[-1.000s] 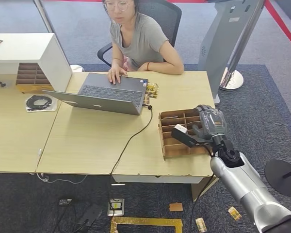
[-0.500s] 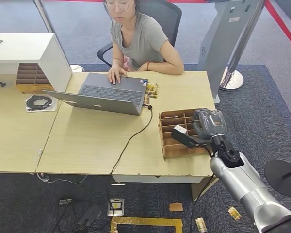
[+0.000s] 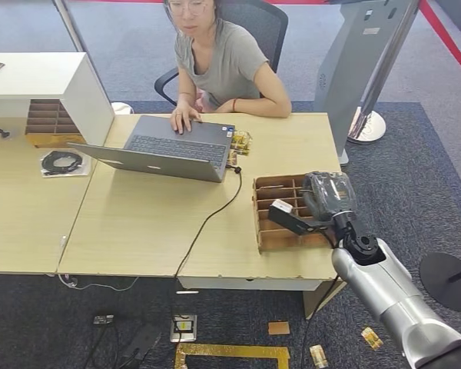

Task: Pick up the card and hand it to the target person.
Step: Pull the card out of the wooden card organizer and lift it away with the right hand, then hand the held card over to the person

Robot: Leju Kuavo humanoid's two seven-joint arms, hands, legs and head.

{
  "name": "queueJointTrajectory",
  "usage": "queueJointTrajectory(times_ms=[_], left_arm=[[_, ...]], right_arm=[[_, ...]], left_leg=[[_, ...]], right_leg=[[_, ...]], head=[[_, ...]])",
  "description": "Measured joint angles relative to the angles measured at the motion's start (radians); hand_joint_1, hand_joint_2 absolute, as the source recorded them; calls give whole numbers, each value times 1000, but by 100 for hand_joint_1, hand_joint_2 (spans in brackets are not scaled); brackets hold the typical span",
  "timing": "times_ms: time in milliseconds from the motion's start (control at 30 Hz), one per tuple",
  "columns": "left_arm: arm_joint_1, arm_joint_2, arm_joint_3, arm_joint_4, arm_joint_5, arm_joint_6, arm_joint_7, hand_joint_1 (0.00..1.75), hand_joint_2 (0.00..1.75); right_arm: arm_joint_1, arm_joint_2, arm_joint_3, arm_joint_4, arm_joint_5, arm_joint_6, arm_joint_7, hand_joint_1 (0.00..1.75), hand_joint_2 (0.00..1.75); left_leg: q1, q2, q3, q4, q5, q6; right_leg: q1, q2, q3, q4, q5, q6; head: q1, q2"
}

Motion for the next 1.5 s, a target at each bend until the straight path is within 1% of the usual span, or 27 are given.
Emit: queueJointTrajectory(times_ms=[167,300,400,467,533,633,667,733,800,933,1067,1167,1300,1433,1467,1500], left_arm=[[3,1,0,0,-4,0,-2,0,175],[7,3,0,0,-6,0,-3,0,175],[9,4,0,0,-9,0,-3,0,175],[10,5,0,0,-10,0,-3,0,175],[10,5,0,0,-11,0,-3,0,175],[9,5,0,0,-16,-3,-3,0,175],[7,4,0,0,-18,-4,-2,0,175],[4,2,0,0,-21,-7,-1,0,175],[1,-1,0,0,-24,-8,1,0,175],[-8,-8,0,0,-31,-9,1,0,175],[-20,-16,0,0,-39,-14,2,0,175],[-26,-19,0,0,-41,-18,4,0,175],[-29,-21,0,0,-39,-20,5,0,175],[-29,-22,0,0,-31,-14,5,0,175],[-29,-22,0,0,-30,-12,5,0,175],[-29,-22,0,0,-29,-11,5,0,175]], right_arm=[[25,-15,-18,-140,51,55,32,156,175],[37,-42,-50,-310,81,104,58,159,175],[37,-66,-76,-435,84,130,68,158,175],[31,-80,-92,-506,75,145,71,157,175],[20,-92,-102,-558,52,165,70,161,175],[-20,-101,-104,-591,-7,180,53,167,175],[-36,-102,-102,-589,-24,178,44,166,175],[-69,-101,-96,-566,-47,166,28,164,175],[-105,-97,-87,-522,-63,145,9,168,175],[-191,-65,-56,-375,-97,86,-35,172,175],[-289,-11,-19,-180,-112,57,-55,175,175],[-349,34,9,-45,-106,51,-53,175,175],[-409,96,40,100,-94,51,-40,171,175],[-451,153,70,212,-73,72,-18,167,175],[-459,165,77,234,-69,75,-15,148,175],[-466,177,83,255,-66,78,-12,119,175]], left_leg=[[0,0,0,0,0,0],[0,0,0,0,0,0],[0,0,0,0,0,0],[0,0,0,0,0,0],[0,0,0,0,0,0],[0,1,0,0,0,0],[0,1,0,0,0,0],[0,1,-1,0,0,0],[0,0,-1,0,0,0],[0,-1,-2,0,1,0],[0,-2,-2,0,1,0],[0,-2,-2,0,1,0],[0,-2,-2,0,1,0],[0,-2,-3,0,1,0],[0,-2,-3,0,1,0],[0,-2,-3,0,1,0]], right_leg=[[0,0,-1,0,0,0],[0,0,-1,0,0,0],[0,0,0,0,0,0],[0,0,0,0,0,0],[0,0,0,0,0,0],[0,0,0,0,0,0],[0,0,0,0,0,0],[0,0,0,0,0,0],[0,0,1,0,1,0],[0,-1,1,1,1,0],[0,-2,0,1,1,0],[0,-2,0,1,1,0],[0,-2,0,1,0,0],[0,-2,-1,1,0,0],[0,-2,-1,1,0,0],[0,-2,-1,1,0,0]], head=[[0,0],[-1,0],[0,0],[0,0],[0,0],[0,0],[0,0],[0,0],[0,0],[0,0],[0,0],[0,0],[0,0],[-1,0],[-1,0],[-1,0]])
